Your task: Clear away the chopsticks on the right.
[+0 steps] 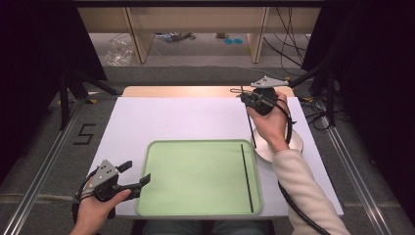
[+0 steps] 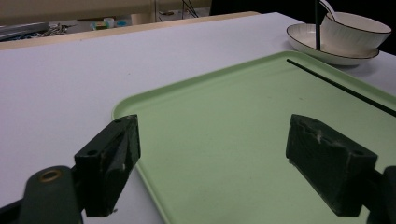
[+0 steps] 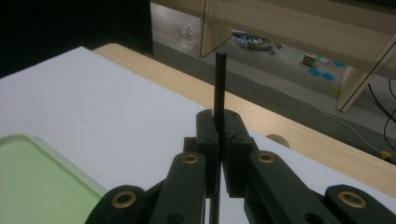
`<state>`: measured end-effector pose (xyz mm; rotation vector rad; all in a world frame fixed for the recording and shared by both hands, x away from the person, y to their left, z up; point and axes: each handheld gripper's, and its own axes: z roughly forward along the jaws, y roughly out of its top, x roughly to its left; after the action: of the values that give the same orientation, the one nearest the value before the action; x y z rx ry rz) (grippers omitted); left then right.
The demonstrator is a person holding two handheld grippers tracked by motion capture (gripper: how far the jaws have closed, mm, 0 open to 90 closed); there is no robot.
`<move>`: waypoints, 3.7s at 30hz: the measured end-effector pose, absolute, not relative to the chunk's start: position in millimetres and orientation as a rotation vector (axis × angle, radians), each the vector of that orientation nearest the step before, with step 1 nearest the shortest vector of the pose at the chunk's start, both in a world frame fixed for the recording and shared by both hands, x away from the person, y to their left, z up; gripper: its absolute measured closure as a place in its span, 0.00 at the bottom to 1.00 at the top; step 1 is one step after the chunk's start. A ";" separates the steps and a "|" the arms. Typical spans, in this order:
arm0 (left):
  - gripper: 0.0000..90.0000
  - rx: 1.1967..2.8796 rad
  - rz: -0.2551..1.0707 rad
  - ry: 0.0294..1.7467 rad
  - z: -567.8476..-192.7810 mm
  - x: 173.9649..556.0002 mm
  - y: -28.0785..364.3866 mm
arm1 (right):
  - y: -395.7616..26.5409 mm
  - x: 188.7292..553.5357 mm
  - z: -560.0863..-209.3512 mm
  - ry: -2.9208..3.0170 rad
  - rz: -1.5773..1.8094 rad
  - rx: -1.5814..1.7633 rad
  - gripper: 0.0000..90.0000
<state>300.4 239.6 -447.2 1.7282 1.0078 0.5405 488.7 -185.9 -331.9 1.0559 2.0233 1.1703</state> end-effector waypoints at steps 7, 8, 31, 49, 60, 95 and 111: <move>0.20 1.729 0.539 1.006 -447.3 300.5 239.5 | -188.9 483.2 -323.4 1.965 1.199 1.115 0.98; 0.20 1.729 0.539 1.006 -447.3 300.5 239.5 | -188.9 483.2 -323.4 1.965 1.199 1.115 0.98; 0.20 1.725 0.539 1.009 -447.3 300.3 239.3 | -184.7 476.7 -316.9 2.014 1.242 1.270 0.98; 0.20 1.718 0.537 1.008 -447.4 300.6 239.3 | -181.5 477.4 -326.2 2.175 1.134 1.554 0.98; 0.20 1.725 0.540 1.011 -447.0 300.3 239.2 | -182.2 482.2 -346.6 2.223 0.887 1.891 0.98; 0.20 1.730 0.536 1.010 -447.3 300.7 240.0 | -177.9 497.5 -425.5 2.292 0.340 2.149 0.98; 0.20 1.731 0.532 1.012 -447.9 300.8 239.9 | -170.5 493.9 -436.3 2.313 0.293 2.079 0.89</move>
<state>300.8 239.9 -447.9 1.7309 1.0119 0.5320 493.9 -170.5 -436.3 2.0793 2.3127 0.2927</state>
